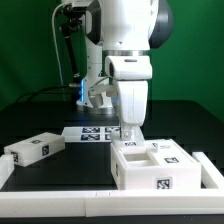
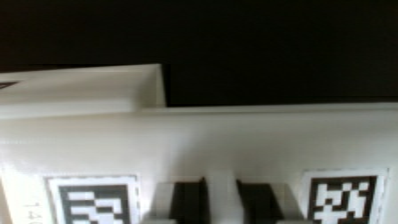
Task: Assemble cabinet
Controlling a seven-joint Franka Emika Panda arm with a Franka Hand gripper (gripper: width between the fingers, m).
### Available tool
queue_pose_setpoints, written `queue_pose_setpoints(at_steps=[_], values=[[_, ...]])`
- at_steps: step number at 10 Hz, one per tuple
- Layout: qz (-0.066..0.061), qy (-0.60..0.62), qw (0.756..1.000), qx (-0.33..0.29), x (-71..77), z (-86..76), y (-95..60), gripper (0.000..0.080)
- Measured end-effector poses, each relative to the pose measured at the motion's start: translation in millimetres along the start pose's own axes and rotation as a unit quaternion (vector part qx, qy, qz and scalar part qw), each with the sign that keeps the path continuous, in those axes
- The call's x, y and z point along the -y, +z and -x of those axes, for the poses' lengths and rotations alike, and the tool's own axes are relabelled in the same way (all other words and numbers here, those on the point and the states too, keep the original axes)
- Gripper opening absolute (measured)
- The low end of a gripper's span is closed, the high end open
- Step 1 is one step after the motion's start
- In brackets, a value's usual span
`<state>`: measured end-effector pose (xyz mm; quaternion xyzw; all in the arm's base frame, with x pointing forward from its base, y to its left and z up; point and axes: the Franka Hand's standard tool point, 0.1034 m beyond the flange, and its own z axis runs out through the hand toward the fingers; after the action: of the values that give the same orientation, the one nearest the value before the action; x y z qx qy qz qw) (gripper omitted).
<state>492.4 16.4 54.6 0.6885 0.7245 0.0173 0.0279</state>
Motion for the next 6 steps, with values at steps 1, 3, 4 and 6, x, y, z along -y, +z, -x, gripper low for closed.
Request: queue_pose_setpoints(at_steps=[1,3,4,6], values=[[0.003,0.001,1.000,0.000,-6.2,1.0,-0.1,0.0070],[0.011,0.000,1.000,-0.001,-20.1,1.9,0.0,0.0071],[0.016,-0.001,1.000,-0.001,-30.1,2.1,-0.3,0.0070],[0.020,-0.001,1.000,-0.002,-34.9,2.1,-1.1,0.0071]])
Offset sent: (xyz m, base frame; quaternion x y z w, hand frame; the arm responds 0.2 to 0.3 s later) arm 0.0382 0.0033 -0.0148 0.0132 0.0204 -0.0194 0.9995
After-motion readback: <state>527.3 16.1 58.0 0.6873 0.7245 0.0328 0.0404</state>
